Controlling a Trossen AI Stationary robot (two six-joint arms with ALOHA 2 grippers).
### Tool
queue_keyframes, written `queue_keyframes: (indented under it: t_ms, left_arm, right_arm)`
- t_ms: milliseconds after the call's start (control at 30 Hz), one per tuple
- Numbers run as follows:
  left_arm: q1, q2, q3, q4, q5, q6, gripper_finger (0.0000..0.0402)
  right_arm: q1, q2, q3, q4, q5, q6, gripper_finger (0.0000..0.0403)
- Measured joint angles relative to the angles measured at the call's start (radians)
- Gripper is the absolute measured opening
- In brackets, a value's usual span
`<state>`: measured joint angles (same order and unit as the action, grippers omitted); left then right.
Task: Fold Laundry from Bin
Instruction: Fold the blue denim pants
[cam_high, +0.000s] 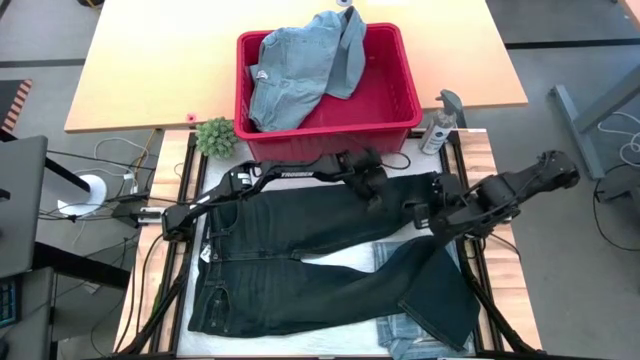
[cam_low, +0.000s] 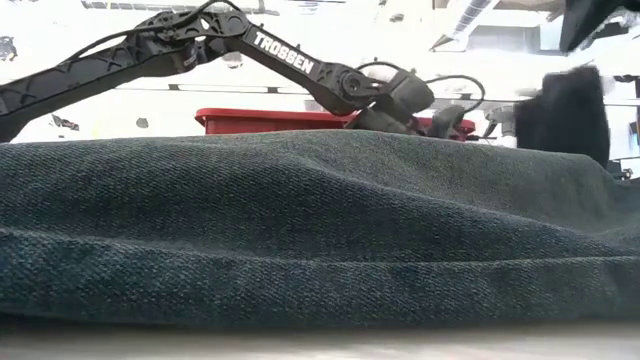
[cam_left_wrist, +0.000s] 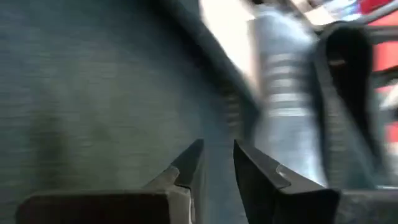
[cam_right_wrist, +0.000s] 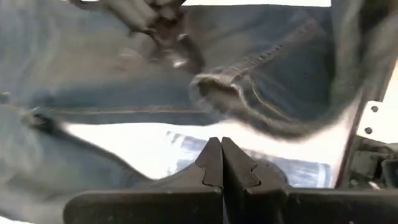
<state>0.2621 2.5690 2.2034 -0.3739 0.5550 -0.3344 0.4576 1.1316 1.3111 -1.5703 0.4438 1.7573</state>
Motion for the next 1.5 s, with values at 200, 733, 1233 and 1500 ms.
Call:
queue_keyframes:
  t_ms: [200, 733, 1233, 1500]
  left_arm:
    - [-0.042, 0.0, 0.0, -0.178, -0.273, 0.195, 0.0061]
    - [-0.039, -0.002, 0.001, -0.2, -0.282, 0.292, 0.0061]
    - [-0.056, -0.041, -0.002, -0.454, -0.187, 0.588, 0.0058]
    - [-0.001, -0.158, -0.003, -0.465, -0.265, 0.57, 0.0048]
  right_arm:
    - [0.027, 0.0, 0.007, 0.001, -0.103, 0.044, 0.0016]
    - [-0.19, 0.31, -0.035, 0.333, -0.172, -1.025, 0.0114]
    - [-0.329, 0.363, -0.036, 0.347, -0.252, -1.328, 0.0263]
    - [-0.341, 0.251, -0.035, 0.379, -0.222, -1.282, 0.0264]
